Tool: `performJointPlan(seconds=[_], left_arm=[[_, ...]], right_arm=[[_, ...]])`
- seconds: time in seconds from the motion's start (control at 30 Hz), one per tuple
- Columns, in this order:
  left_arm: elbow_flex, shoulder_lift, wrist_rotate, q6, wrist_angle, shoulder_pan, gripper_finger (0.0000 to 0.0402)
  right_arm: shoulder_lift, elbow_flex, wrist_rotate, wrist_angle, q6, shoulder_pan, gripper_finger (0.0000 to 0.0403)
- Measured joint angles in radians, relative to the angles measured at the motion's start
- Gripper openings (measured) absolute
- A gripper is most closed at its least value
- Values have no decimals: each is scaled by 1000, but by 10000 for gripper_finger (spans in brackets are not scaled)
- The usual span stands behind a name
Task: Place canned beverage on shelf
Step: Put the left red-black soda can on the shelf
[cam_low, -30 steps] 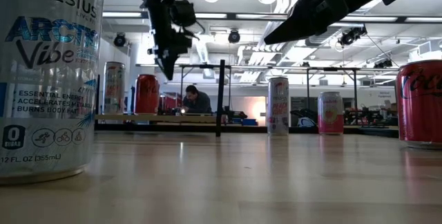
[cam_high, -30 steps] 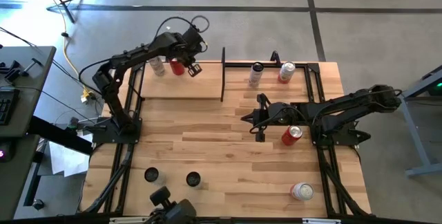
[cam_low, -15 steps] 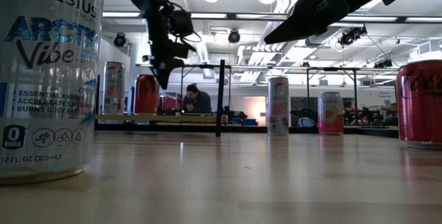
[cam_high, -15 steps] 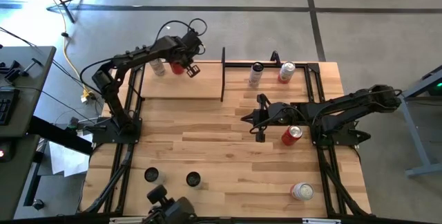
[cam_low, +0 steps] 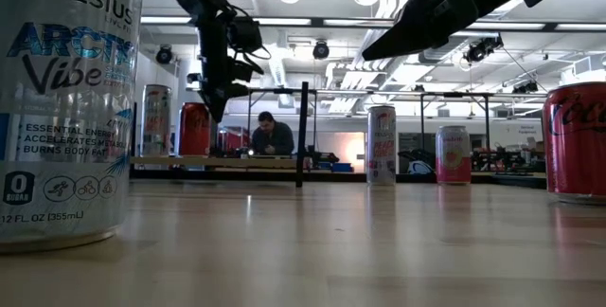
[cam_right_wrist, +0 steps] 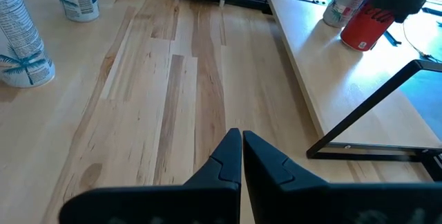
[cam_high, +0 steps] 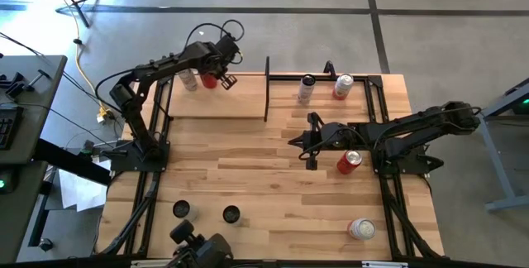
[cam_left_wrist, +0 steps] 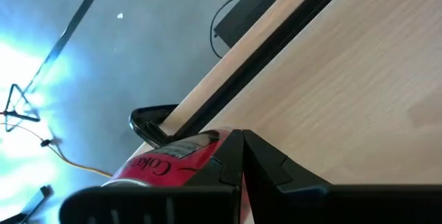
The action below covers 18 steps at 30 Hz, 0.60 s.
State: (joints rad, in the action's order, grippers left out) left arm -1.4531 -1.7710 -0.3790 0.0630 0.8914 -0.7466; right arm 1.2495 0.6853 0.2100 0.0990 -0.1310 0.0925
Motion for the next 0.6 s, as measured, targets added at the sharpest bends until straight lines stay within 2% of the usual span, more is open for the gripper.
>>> performJointPlan(seconds=[0.43, 0.6], left_arm=[[1, 3, 0, -7, 10, 30, 0], [2, 56, 1, -17, 2, 71, 0]], right_arm=[[0, 0, 0, -1, 0, 0, 0], [0, 0, 0, -11, 0, 0, 0]])
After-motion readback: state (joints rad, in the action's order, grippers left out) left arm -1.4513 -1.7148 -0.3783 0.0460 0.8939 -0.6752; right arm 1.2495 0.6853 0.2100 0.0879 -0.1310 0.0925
